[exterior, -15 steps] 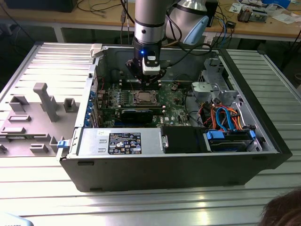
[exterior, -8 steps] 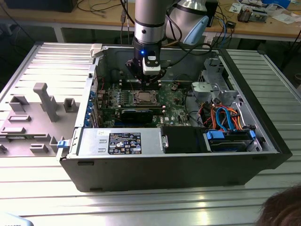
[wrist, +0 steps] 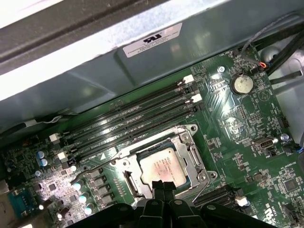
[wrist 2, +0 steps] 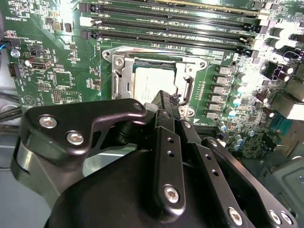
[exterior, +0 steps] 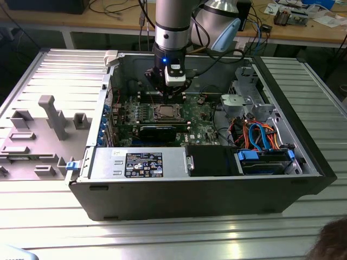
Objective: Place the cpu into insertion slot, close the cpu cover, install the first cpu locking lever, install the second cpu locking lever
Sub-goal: 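Install the first cpu locking lever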
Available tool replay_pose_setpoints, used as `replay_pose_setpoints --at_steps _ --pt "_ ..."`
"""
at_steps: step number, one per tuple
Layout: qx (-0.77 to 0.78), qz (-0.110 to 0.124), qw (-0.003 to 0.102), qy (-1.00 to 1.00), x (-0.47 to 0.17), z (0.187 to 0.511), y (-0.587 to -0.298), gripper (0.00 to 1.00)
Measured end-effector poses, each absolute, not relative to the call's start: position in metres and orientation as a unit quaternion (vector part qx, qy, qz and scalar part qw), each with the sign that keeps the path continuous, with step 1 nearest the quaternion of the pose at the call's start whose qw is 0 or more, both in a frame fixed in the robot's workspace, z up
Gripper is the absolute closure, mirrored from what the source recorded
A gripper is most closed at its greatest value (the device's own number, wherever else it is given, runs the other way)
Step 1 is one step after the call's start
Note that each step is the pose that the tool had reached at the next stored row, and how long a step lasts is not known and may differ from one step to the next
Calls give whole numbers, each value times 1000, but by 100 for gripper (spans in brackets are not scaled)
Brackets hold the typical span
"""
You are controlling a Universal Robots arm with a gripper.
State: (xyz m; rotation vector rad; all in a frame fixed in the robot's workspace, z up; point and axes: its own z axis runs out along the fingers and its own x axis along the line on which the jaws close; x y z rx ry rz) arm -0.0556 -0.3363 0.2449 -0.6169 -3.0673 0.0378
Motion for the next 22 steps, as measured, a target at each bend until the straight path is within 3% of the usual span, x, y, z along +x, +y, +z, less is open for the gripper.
replay_pose_setpoints --at_steps 22 --pt "-166 12 6 -986 -56 245 -336 89"
